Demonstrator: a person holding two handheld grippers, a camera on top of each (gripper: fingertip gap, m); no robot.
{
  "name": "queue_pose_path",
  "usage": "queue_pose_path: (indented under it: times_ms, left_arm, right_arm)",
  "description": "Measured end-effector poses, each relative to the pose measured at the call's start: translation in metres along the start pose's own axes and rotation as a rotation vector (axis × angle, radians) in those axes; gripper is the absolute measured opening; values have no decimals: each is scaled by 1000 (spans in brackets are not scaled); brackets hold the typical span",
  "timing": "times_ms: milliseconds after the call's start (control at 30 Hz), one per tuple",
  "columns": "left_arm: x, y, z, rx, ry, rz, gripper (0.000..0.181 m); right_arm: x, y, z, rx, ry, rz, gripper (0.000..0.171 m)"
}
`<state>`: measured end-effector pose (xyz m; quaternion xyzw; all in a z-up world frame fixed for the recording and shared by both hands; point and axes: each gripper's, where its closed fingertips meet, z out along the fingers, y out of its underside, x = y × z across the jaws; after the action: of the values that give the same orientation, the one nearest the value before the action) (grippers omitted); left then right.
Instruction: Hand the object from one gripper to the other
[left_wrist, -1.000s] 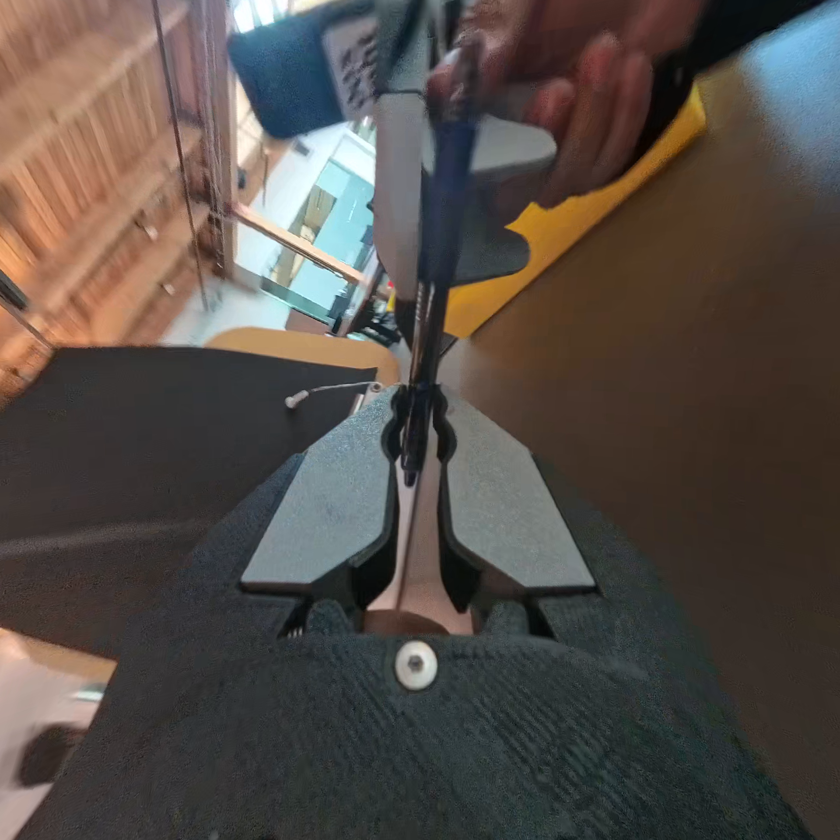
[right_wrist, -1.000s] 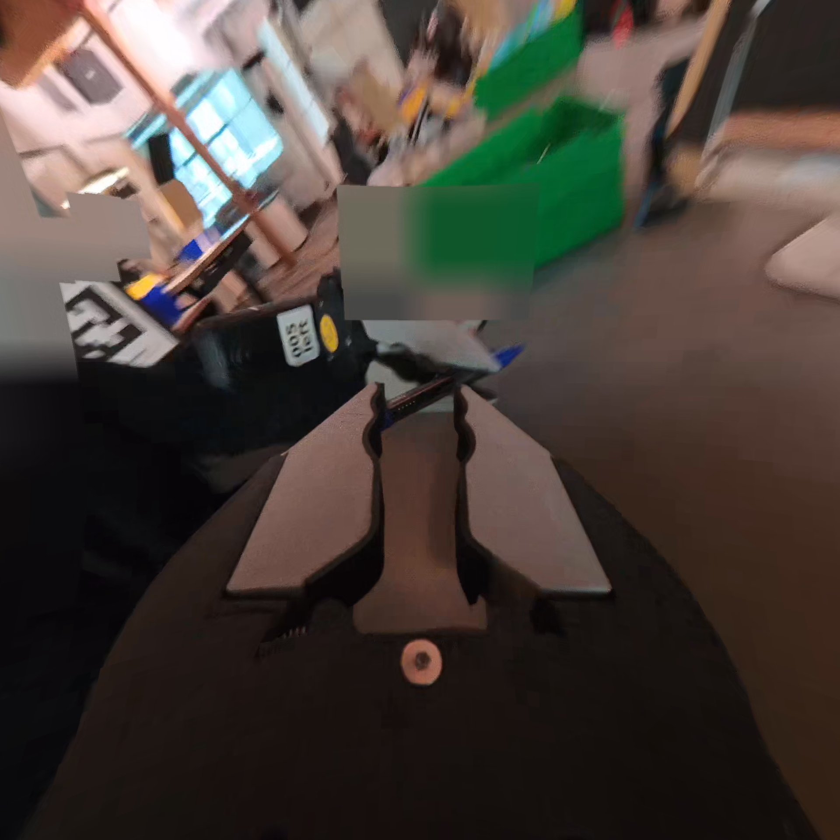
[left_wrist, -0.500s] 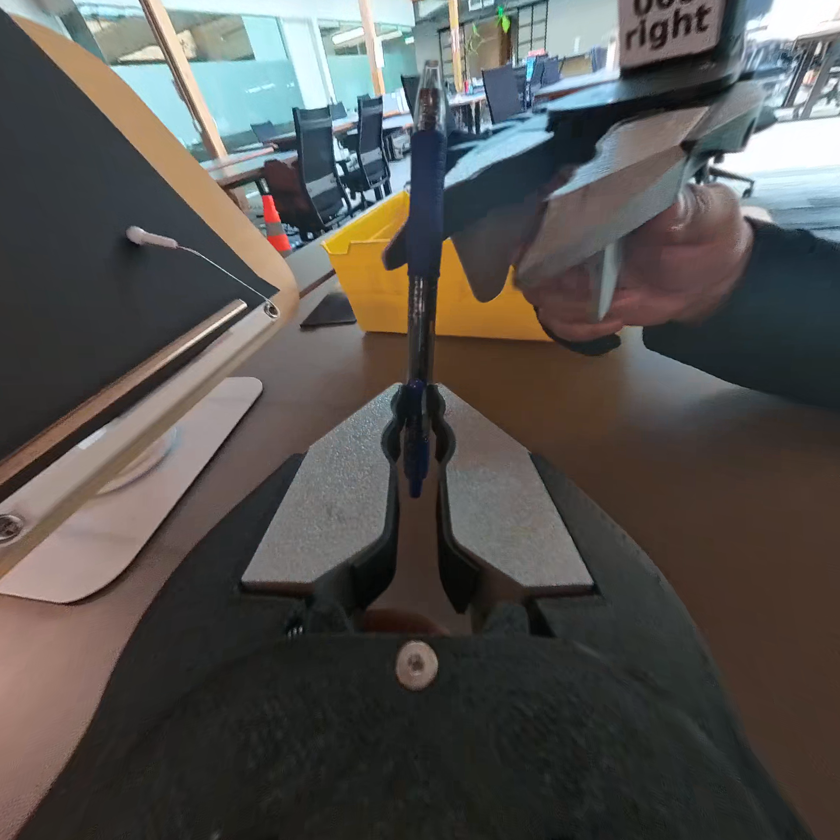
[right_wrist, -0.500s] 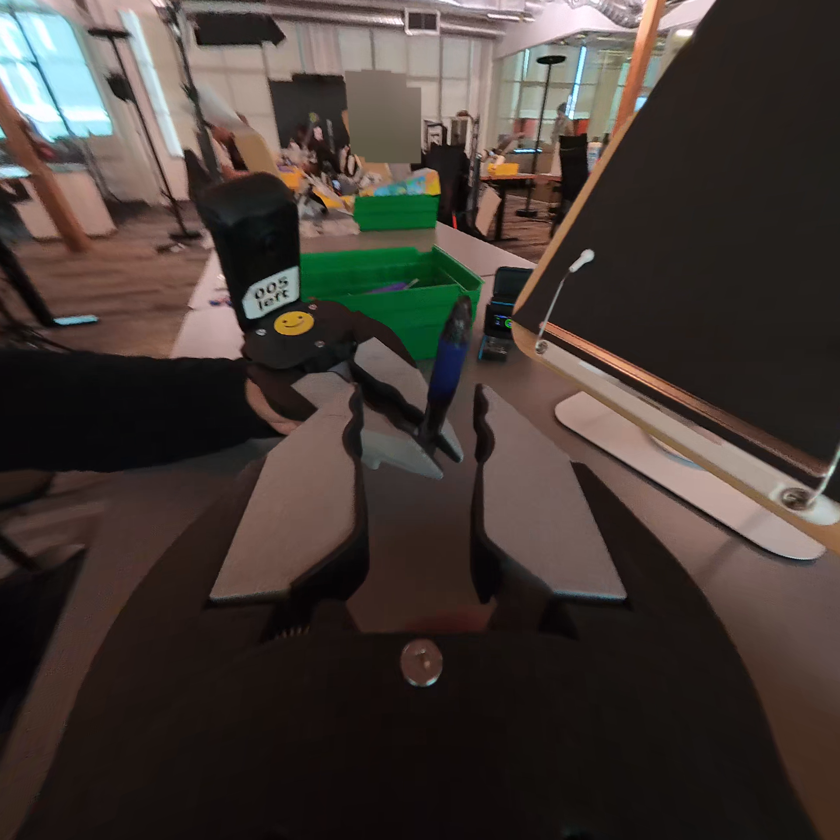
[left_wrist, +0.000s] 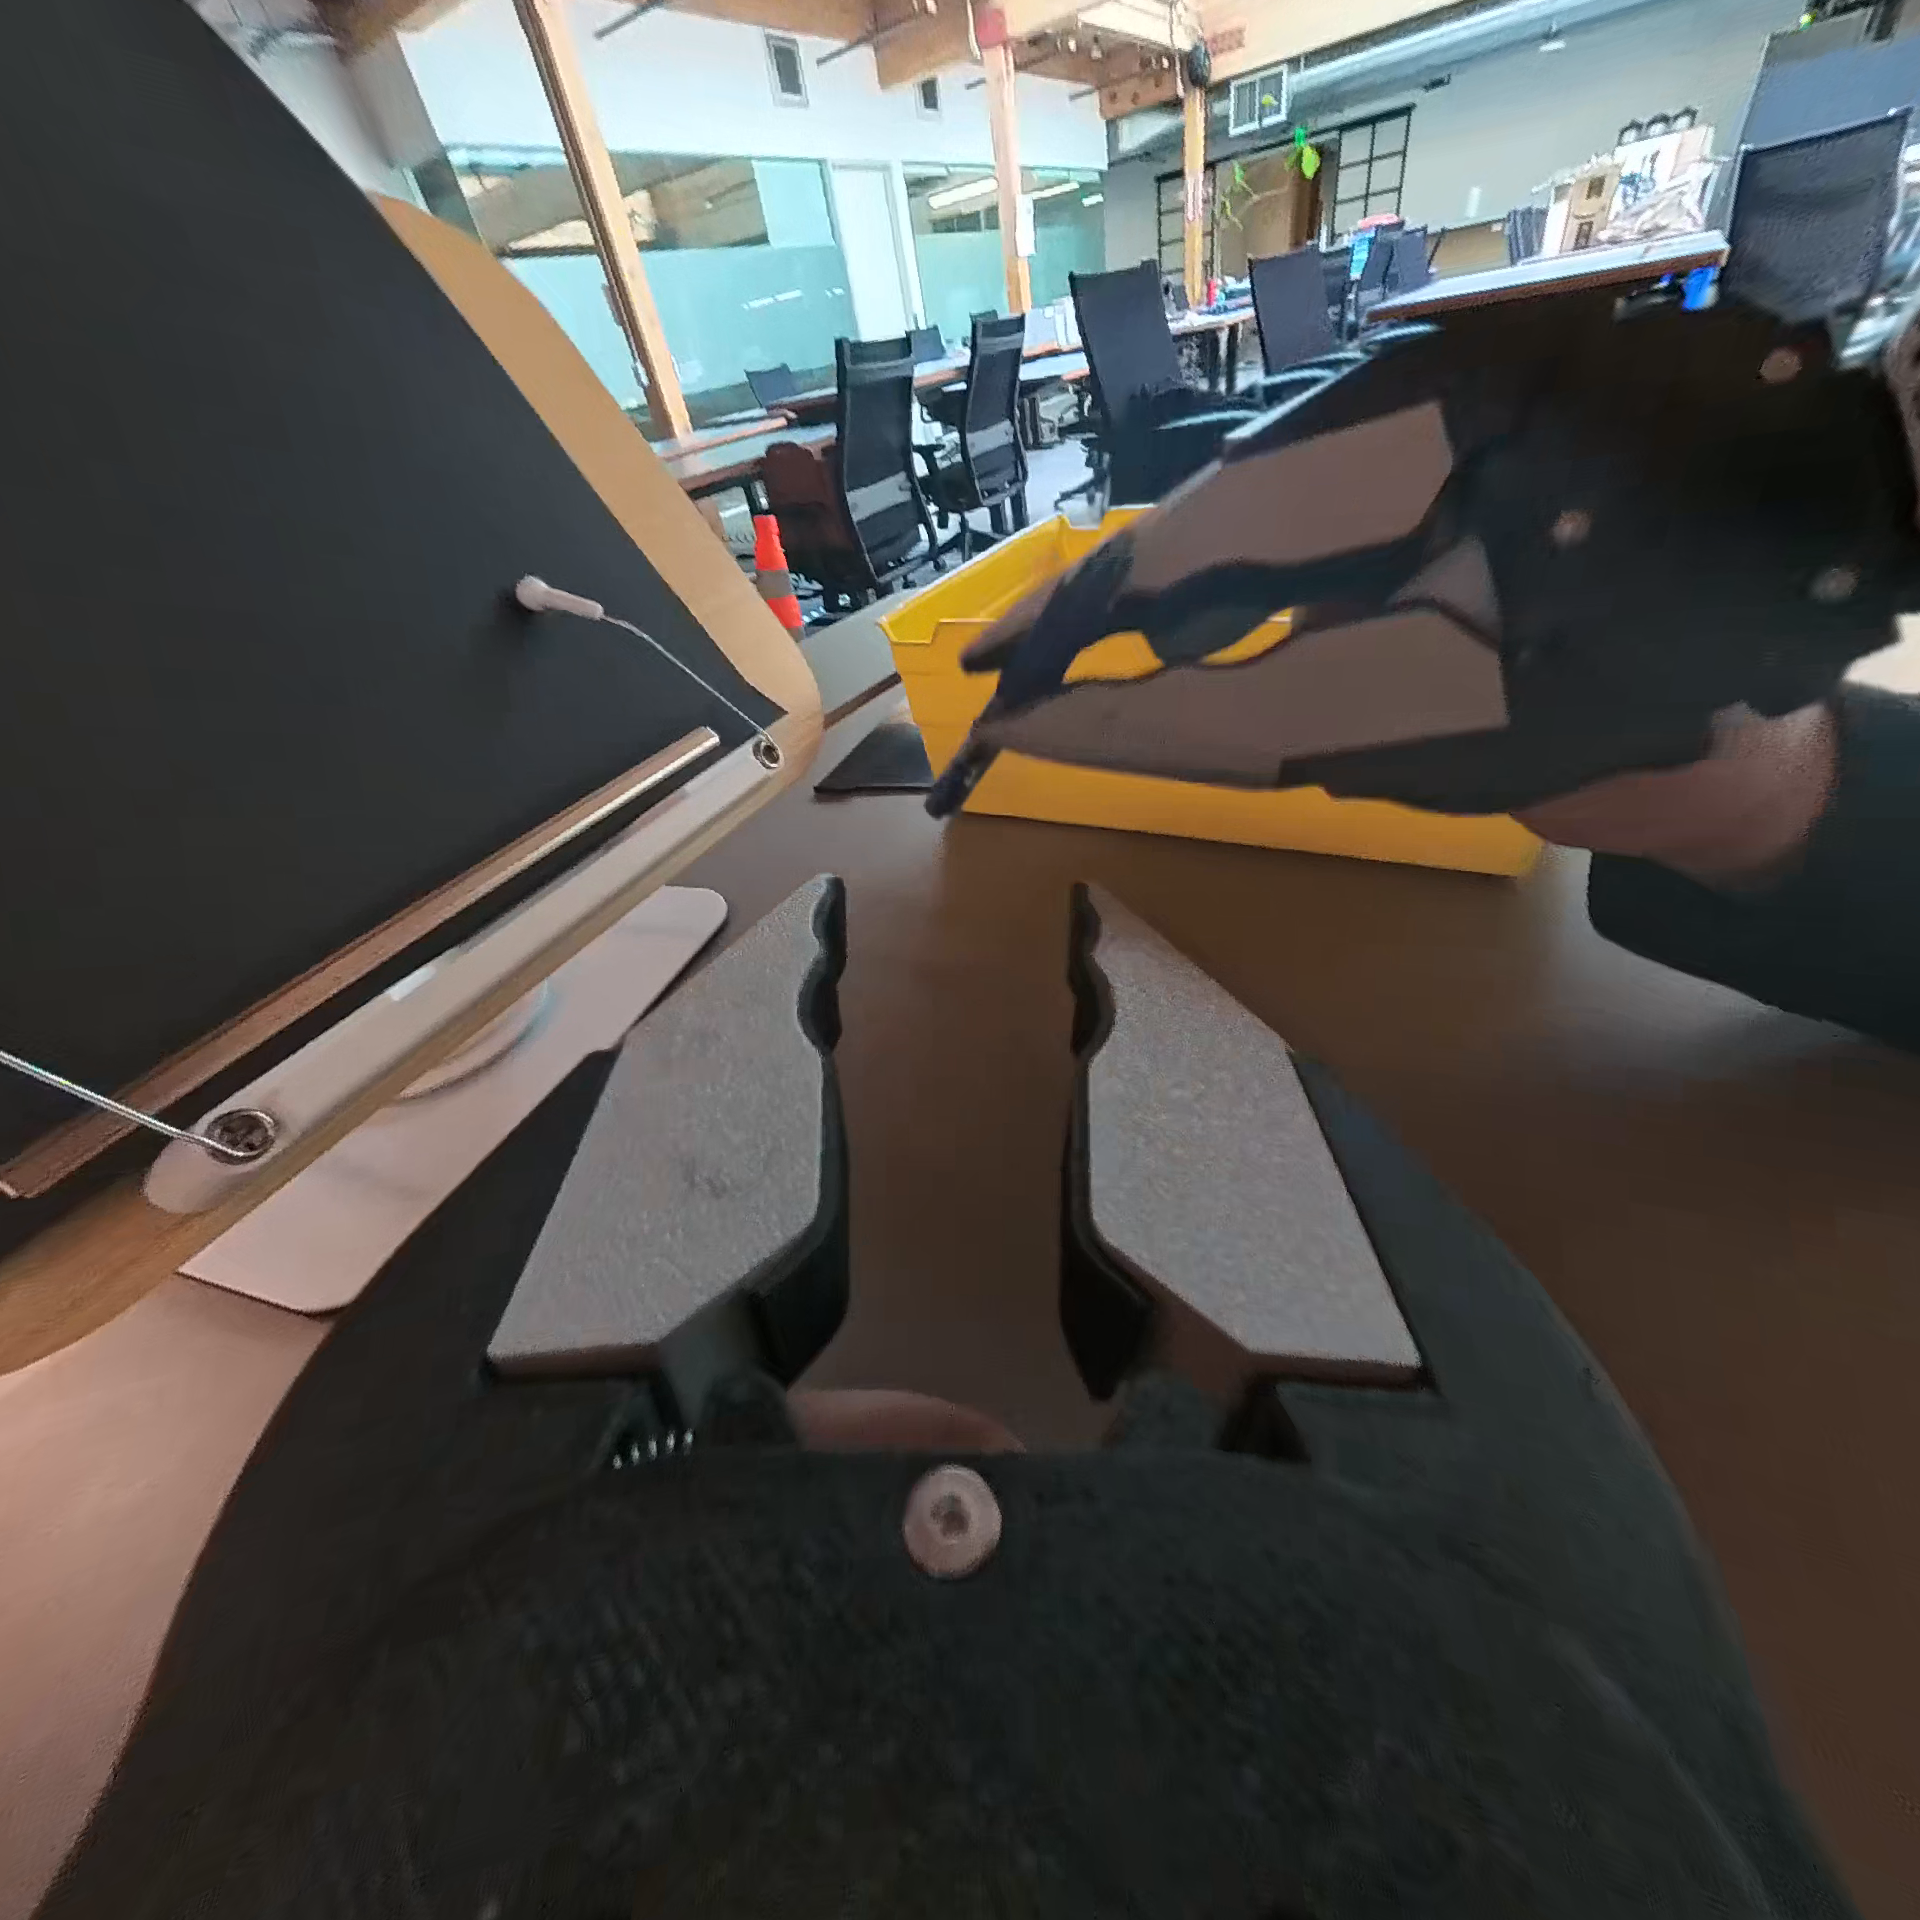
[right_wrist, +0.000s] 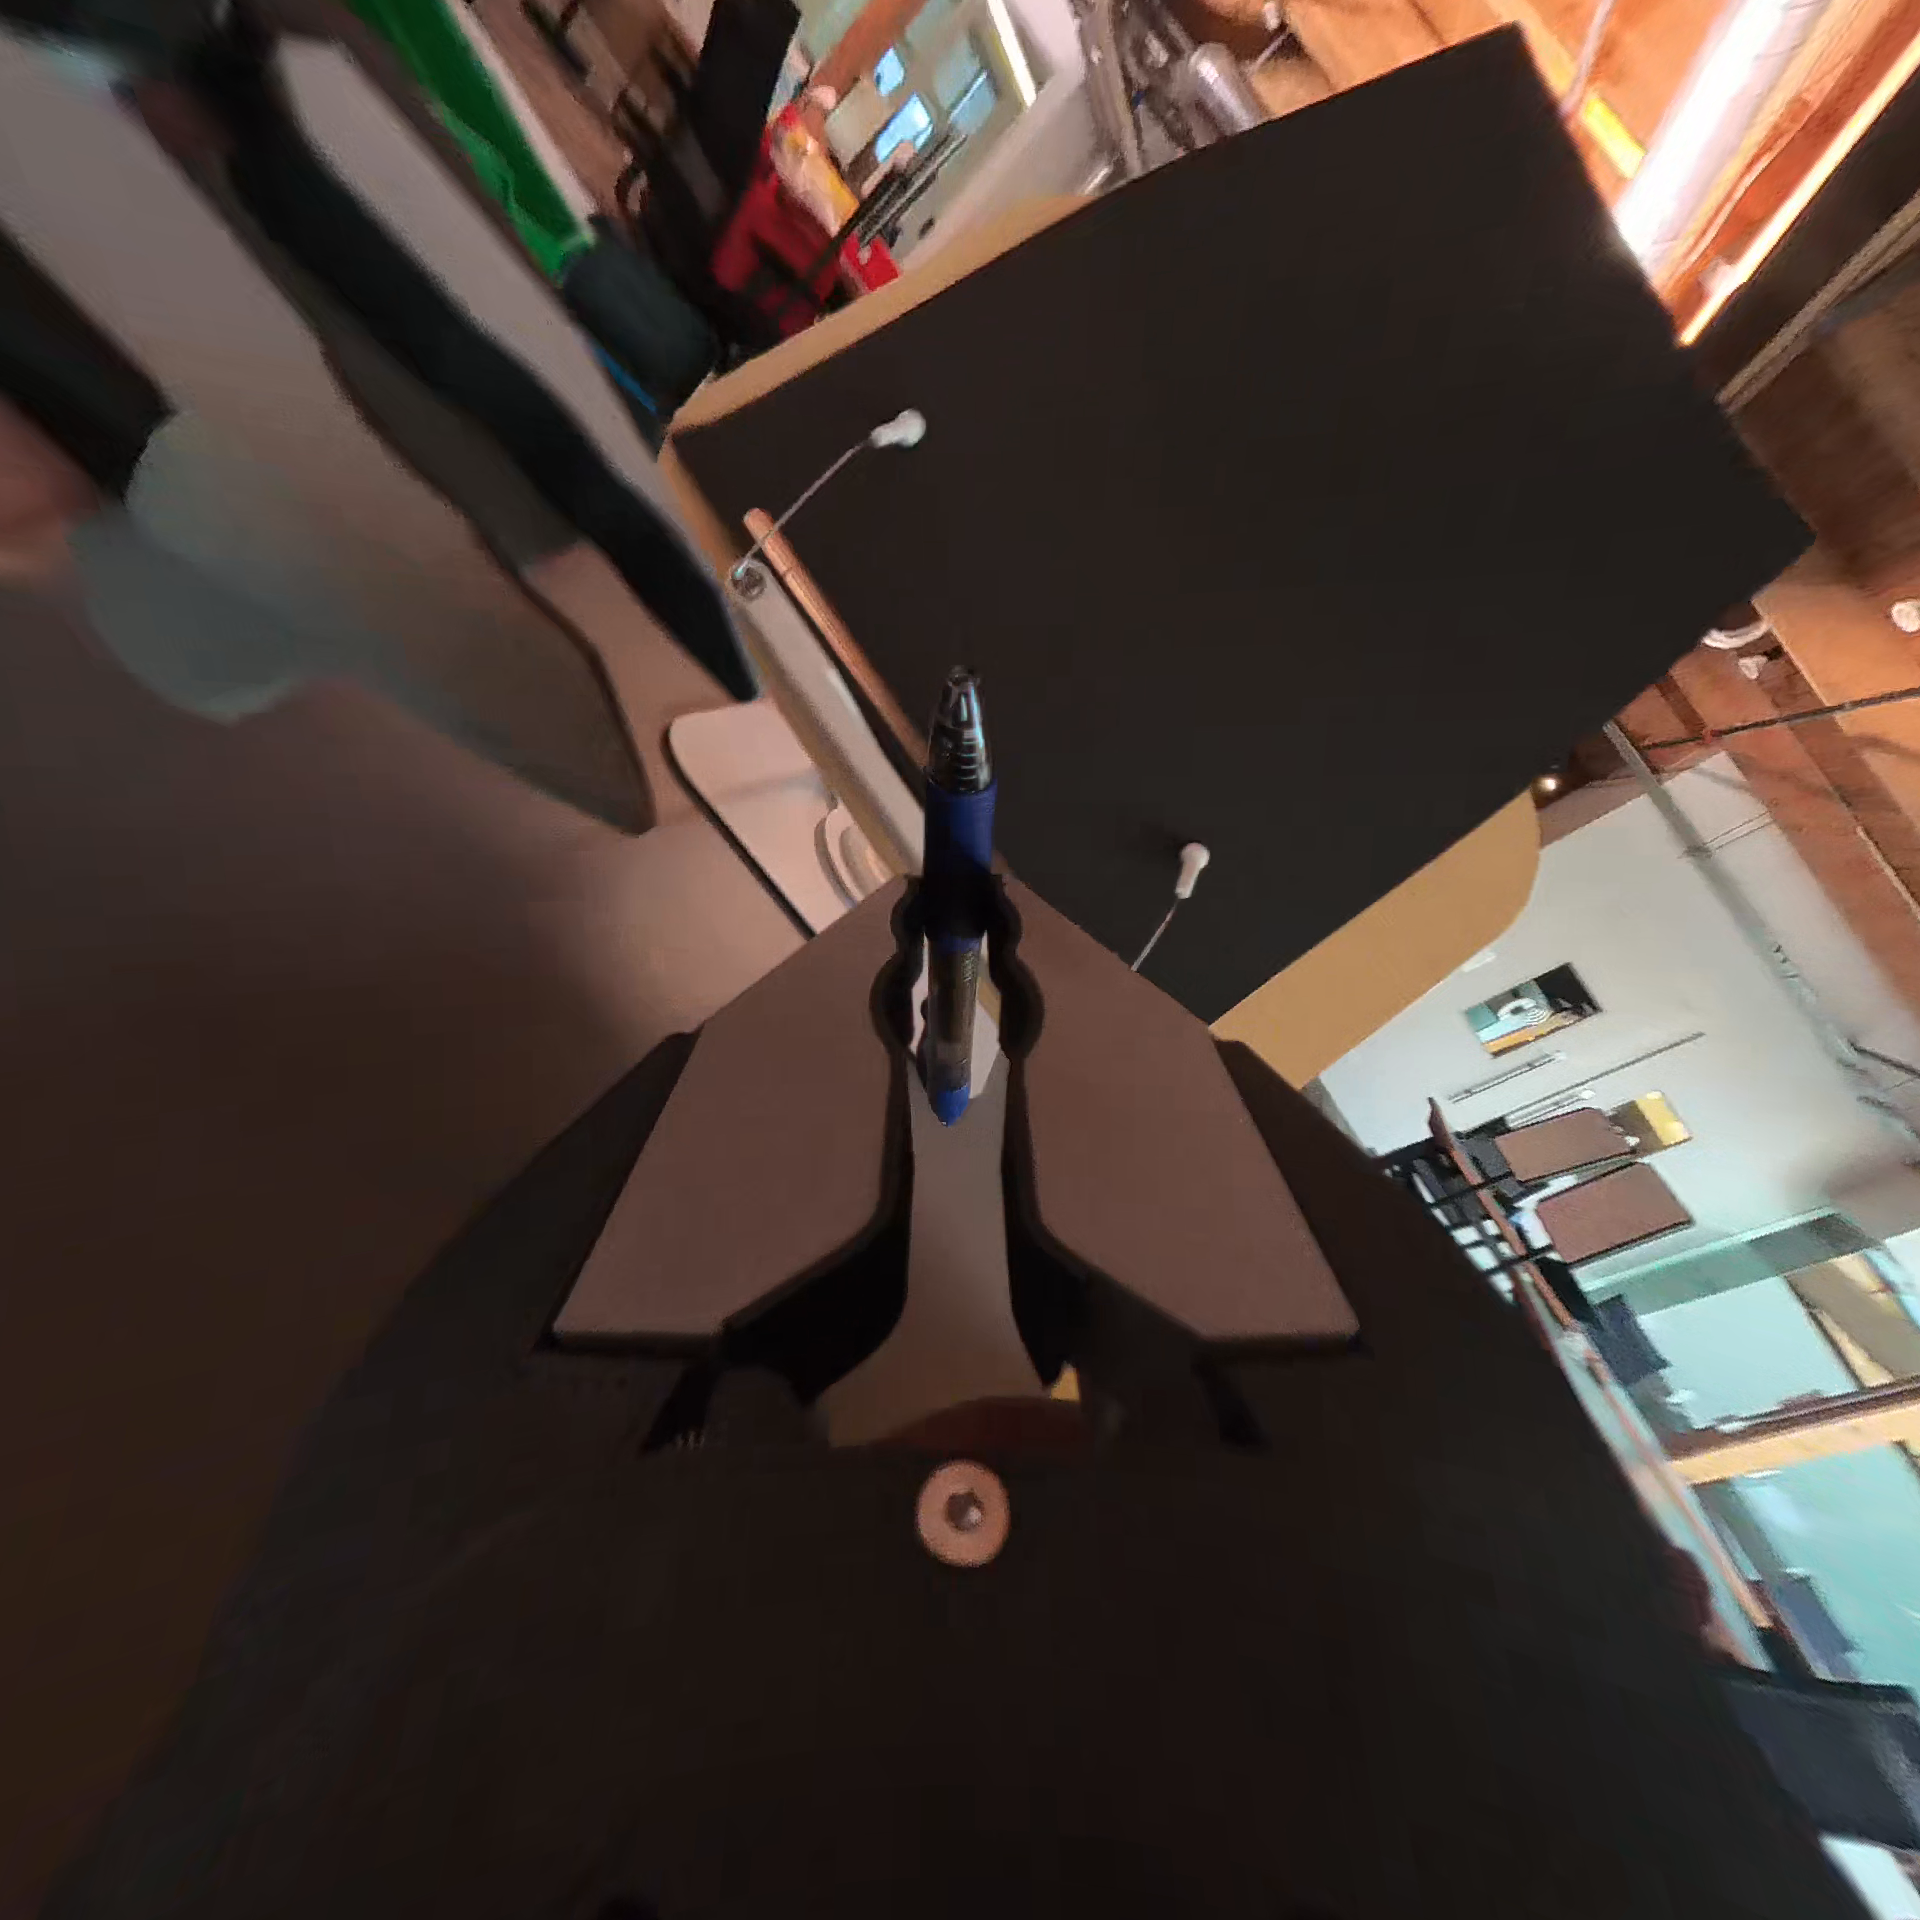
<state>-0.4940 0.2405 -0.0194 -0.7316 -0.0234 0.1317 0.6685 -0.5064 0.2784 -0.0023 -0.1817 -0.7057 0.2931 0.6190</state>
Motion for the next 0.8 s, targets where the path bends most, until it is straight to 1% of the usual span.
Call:
queue_pose_path:
  times_ms: [167, 467, 500, 567, 633, 700, 800]
  left_arm:
    - [6, -6, 0, 28, -12, 65, 35]
    - [14, -6, 2, 30, 5, 70, 32]
    - [14, -6, 2, 26, 1, 81, 31]
    - [15, -6, 2, 31, -4, 107, 20]
    - [16, -6, 2, 31, -3, 122, 16]
    - [17, -5, 2, 25, 4, 141, 8]
    - [8, -6, 0, 12, -43, 169, 8]
  right_arm:
    - [-12, 3, 5, -40, -8, -86, 8]
    - [-31, 2, 9, -52, -49, -144, 8]
    - [-34, 1, 9, -54, -57, -155, 8]
    - [-41, -1, 10, -50, -71, -182, 8]
    - [-47, -4, 9, -38, -82, -208, 9]
    - [-47, -6, 9, -35, -73, -214, 9]
    - [-42, -7, 8, -18, -56, -188, 9]
